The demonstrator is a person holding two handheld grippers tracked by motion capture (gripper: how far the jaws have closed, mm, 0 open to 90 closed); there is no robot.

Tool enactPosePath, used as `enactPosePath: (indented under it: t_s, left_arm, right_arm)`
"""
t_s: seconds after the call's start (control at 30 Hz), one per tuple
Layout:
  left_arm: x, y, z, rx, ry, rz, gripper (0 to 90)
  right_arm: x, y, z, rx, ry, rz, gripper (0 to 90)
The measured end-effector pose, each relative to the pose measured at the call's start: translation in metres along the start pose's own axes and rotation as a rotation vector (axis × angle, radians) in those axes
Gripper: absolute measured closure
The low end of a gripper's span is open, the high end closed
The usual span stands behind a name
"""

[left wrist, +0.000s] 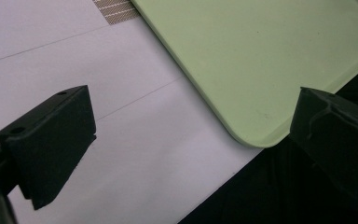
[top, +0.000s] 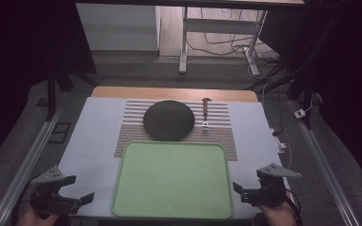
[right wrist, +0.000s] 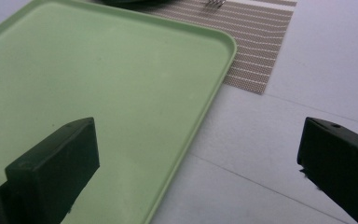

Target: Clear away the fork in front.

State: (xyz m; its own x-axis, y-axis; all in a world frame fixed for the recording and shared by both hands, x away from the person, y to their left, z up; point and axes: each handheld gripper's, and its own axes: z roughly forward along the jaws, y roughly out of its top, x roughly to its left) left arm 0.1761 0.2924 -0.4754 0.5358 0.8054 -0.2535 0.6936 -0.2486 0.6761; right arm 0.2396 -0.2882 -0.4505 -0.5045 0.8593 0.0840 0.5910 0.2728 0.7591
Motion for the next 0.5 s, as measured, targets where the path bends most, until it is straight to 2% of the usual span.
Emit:
enactPosePath:
  t_s: [0.23, 0.5]
  left_arm:
    - [0.0001, 0.0003, 0.0008, 0.009, 0.0, 0.006, 0.4]
    - [0.0003, 0.0007, 0.0015, 0.015, -0.001, 0.002, 0.9]
  right_arm:
    - [0.0022, 0.001, 0.0021, 0.025, 0.005, -0.021, 0.0]
    - [0.0012, 0.0013, 0.0036, 0.035, 0.012, -0.013, 0.0]
